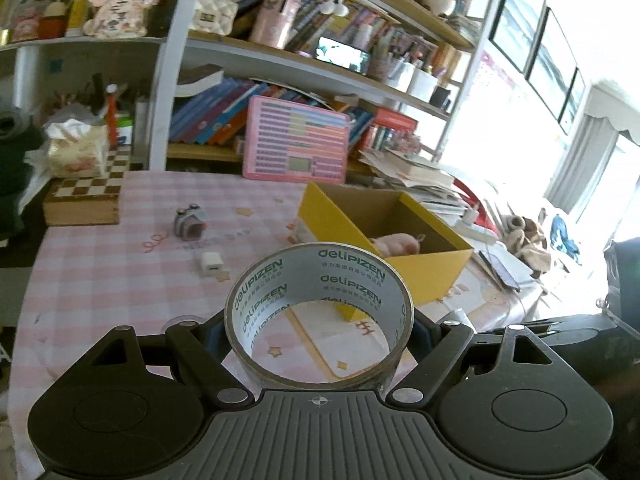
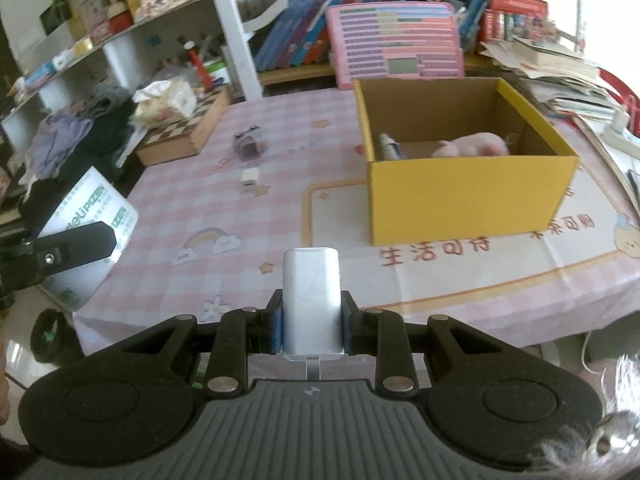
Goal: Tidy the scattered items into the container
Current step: 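Carry the charger and tape roll toward the yellow box with both tools, then lower the charger and tape roll into the yellow box with both tools, then open the right gripper on the charger while the left gripper releases the tape roll, then withdraw both open tools from the yellow box toward the grey toy truck and white plug, then lower the right tool onto the grey toy truck while the left tool approaches the white plug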
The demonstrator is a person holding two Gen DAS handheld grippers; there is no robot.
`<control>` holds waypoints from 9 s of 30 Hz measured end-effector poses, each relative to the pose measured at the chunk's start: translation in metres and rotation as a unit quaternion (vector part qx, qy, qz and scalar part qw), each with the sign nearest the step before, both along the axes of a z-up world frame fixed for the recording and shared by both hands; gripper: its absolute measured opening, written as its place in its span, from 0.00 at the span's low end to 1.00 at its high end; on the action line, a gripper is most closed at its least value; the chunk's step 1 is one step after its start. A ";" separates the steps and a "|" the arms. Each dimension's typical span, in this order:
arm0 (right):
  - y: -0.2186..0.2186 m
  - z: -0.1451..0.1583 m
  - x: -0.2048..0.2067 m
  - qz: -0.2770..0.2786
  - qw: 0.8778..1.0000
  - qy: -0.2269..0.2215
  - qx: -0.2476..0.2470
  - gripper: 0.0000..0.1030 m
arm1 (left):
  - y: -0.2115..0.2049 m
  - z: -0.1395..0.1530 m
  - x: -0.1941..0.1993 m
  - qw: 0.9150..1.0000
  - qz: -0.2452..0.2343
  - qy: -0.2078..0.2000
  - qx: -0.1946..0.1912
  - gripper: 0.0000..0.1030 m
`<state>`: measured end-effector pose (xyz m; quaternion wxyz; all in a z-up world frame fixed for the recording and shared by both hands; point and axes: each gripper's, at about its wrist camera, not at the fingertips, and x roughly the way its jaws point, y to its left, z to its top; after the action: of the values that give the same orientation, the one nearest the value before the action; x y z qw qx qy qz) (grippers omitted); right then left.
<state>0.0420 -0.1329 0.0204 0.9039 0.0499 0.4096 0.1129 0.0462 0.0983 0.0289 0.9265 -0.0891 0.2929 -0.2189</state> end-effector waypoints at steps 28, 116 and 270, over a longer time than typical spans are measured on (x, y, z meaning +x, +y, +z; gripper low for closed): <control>-0.114 0.000 0.011 -0.115 0.993 0.002 -0.007 0.24 | -0.108 0.009 0.056 0.994 -0.104 -0.022 0.002 0.82; -0.150 -0.020 0.329 0.152 0.987 0.030 -0.034 0.49 | -0.259 -0.035 0.237 0.950 -0.077 -0.044 0.300 0.94; 0.160 -0.048 0.360 0.224 0.972 0.027 -0.061 0.73 | -0.015 -0.143 0.247 0.975 0.104 0.076 0.180 0.56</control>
<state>0.4024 0.0268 -0.0273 0.8454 -0.0951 0.4408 0.2862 0.2935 0.0832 -0.1145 0.9199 0.0324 0.3865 -0.0578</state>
